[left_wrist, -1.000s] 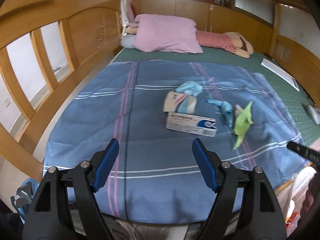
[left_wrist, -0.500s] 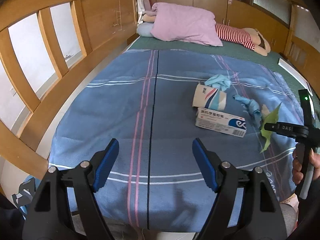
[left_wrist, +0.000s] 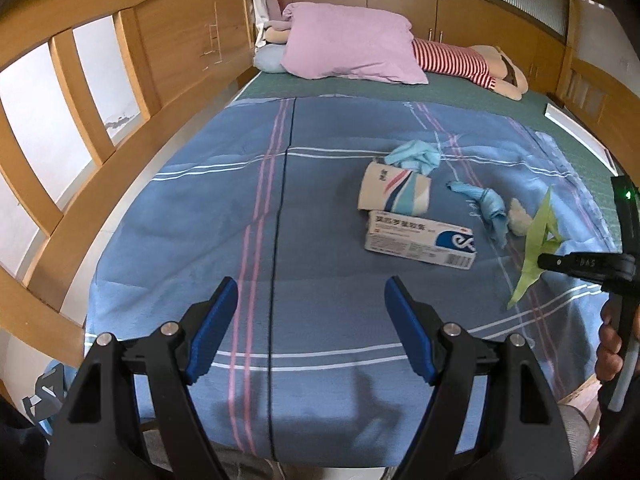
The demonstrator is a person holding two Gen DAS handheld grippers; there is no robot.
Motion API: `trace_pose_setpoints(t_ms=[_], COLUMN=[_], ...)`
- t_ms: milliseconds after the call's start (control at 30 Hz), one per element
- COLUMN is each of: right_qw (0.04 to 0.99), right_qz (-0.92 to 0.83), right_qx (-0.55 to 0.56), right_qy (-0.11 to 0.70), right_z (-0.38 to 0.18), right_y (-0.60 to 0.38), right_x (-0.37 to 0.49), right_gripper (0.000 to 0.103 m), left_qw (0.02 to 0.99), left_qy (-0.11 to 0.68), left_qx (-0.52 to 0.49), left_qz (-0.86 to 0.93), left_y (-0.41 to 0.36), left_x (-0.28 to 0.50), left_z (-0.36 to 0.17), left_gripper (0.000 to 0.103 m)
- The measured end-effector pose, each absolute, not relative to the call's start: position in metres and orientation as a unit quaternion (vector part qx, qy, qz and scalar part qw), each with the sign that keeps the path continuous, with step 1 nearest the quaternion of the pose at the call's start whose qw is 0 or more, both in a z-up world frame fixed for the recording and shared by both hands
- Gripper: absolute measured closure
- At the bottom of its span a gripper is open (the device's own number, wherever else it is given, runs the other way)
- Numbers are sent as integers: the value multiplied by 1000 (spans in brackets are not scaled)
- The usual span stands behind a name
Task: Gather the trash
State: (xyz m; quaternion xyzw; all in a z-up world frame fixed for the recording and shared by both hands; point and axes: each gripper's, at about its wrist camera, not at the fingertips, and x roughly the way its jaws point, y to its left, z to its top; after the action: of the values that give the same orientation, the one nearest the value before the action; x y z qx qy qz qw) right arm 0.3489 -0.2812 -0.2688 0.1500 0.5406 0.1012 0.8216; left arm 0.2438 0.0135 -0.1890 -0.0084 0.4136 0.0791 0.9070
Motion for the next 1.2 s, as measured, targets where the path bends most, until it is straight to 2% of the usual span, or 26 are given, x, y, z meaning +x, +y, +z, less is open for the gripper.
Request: trace_pose_setpoints(t_ms=[133,167,200,267,467,633,667,700,733,767,1000,1200], right_qw=[816,815,814,818,836,818,812,812,815,814,838,844], right_qz=[97,93,91,81,67,74,72,59,46,44,63,49], right_qx=[140,133,129,130,109,109,107,96,83,81,119,146], right_qy=[552,556,558,555,533,560,569,572,571,573,528,513], right_z=[-277,-279,-281,-282,-273,-292,-298,-301,-300,-297,-254,-236], right_y=[-281,-281,-282,-286,-294,-287,-283,-280,-277,-277,-312,-356], right_x=[355,357,358,358,356,378,384,387,388,389,340,273], right_gripper=[93,83,68,49,34,34,40,59,71,74,74,74], left_qw=[910,911,911,911,910,909,909,909,909,909,914,916], left_qy=[407,406,405,406,408,411,411,410,409,409,403,395], left_qx=[-2,0,1,2,1,6,8,9,12,13,34,47], left_qz=[74,73,72,70,69,69,70,71,72,73,22,-49], left_y=[3,1,0,-2,0,-1,0,0,-1,-1,-40,-113], left_x=[241,240,240,240,242,245,245,246,246,247,260,293], left_z=[-182,-181,-180,-180,-182,-185,-185,-185,-185,-185,-192,-209], left_gripper=[27,27,27,27,27,27,27,27,27,27,27,27])
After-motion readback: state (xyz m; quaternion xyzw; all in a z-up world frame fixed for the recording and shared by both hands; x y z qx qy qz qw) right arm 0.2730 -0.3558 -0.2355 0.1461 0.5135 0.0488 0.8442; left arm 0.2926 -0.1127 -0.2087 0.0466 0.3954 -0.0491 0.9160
